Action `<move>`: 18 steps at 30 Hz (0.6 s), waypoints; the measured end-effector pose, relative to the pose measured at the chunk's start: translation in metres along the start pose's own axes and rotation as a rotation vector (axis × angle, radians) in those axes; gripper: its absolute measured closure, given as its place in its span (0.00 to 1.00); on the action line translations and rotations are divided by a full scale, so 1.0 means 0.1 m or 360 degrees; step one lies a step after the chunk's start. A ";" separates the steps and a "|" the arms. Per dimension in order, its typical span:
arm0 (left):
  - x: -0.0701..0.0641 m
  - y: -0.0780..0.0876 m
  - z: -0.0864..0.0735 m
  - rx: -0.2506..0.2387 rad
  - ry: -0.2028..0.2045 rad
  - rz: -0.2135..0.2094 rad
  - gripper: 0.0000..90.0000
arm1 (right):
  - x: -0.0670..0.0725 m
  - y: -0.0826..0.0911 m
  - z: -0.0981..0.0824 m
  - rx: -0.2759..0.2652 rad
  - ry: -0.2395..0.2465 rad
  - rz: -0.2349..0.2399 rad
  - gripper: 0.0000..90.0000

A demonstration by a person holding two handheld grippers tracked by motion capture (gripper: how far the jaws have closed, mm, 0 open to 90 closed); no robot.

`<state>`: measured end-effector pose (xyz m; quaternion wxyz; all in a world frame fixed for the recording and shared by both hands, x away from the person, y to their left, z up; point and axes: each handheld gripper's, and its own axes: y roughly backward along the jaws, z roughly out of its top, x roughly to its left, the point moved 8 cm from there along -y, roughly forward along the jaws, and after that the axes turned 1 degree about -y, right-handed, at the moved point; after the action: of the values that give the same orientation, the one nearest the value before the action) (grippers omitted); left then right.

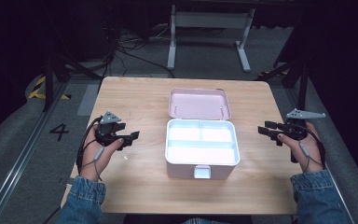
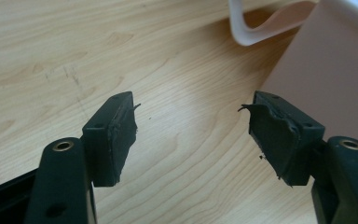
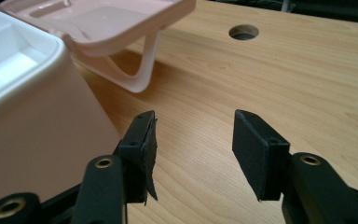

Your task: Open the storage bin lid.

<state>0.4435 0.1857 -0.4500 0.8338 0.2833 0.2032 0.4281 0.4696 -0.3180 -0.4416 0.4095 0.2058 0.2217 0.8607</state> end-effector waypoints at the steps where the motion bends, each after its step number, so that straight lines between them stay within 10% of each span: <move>1: 0.03 -0.01 -0.01 -0.0017 0.0012 0.0019 0.37 | -0.02 -0.01 -0.01 0.0003 0.0001 -0.0008 0.56; 9: 0.17 -0.10 -0.12 -0.0015 0.0172 0.0041 0.38 | -0.10 -0.12 -0.13 0.0046 -0.0034 -0.0033 0.54; 15: 0.10 -0.02 0.02 -0.0232 0.0289 -0.0113 0.41 | -0.12 -0.16 -0.16 0.0029 -0.0129 -0.0024 0.54; 18: 0.10 -0.03 0.01 -0.0210 0.0287 -0.0120 0.41 | -0.12 -0.17 -0.17 0.0037 -0.0165 -0.0041 0.54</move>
<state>0.4511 0.1925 -0.4522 0.8444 0.1804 0.2593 0.4327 0.4779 -0.3220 -0.4666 0.4290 0.2520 0.2128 0.8409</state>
